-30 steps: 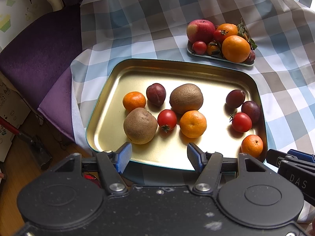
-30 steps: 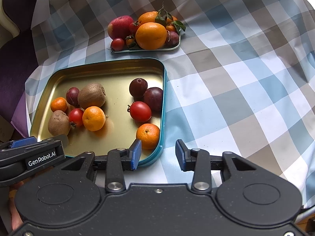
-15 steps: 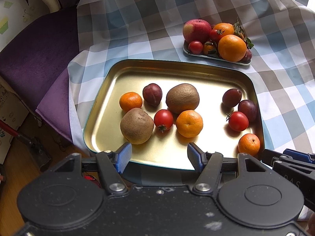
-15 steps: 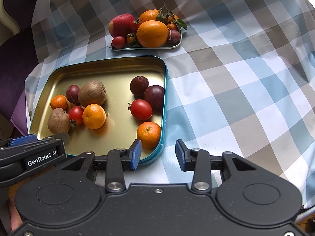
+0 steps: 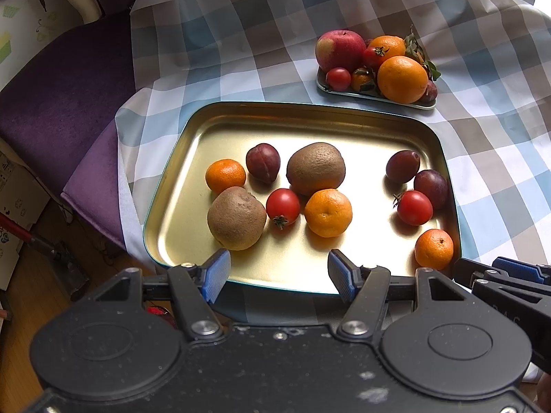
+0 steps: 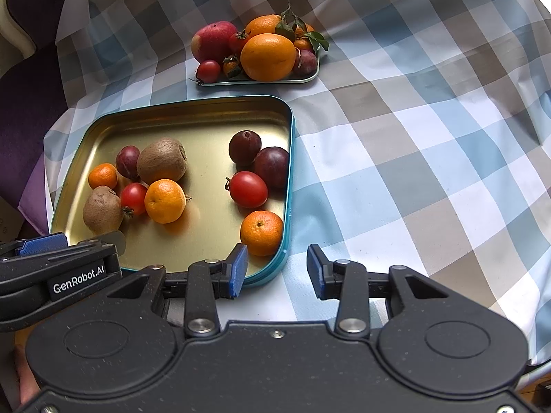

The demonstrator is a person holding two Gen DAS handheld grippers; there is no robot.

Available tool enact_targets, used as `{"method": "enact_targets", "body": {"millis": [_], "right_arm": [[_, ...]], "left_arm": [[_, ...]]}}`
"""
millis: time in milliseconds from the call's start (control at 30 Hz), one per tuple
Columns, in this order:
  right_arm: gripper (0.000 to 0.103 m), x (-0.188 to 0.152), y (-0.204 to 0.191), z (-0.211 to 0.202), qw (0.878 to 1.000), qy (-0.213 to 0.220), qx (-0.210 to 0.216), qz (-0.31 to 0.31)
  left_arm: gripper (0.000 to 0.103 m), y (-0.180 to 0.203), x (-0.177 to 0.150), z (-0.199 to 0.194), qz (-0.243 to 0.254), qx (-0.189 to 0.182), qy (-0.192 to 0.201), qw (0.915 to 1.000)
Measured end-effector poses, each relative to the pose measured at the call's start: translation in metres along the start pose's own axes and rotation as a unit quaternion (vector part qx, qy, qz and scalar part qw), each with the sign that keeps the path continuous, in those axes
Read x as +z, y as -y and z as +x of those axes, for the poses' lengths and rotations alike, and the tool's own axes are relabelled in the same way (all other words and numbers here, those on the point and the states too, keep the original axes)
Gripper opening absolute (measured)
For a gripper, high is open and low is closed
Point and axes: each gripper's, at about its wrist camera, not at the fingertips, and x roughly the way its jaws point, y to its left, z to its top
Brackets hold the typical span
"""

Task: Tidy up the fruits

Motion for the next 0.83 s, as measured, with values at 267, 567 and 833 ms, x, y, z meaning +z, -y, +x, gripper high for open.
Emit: {"method": "enact_targets", "body": {"millis": [267, 567, 833], "right_arm": [[0.047, 0.0, 0.0, 0.0, 1.0, 0.0, 0.0, -0.001], [0.047, -0.003, 0.0, -0.003, 1.0, 0.001, -0.001, -0.006], [0.047, -0.005, 0.005, -0.003, 1.0, 0.002, -0.003, -0.003]], "left_arm": [[0.065, 0.002, 0.0, -0.001, 0.002, 0.0, -0.001, 1.0], [0.065, 0.007, 0.0, -0.003, 0.007, -0.005, -0.001, 1.0], [0.065, 0.012, 0.0, -0.003, 0.012, -0.004, -0.002, 0.9999]]}}
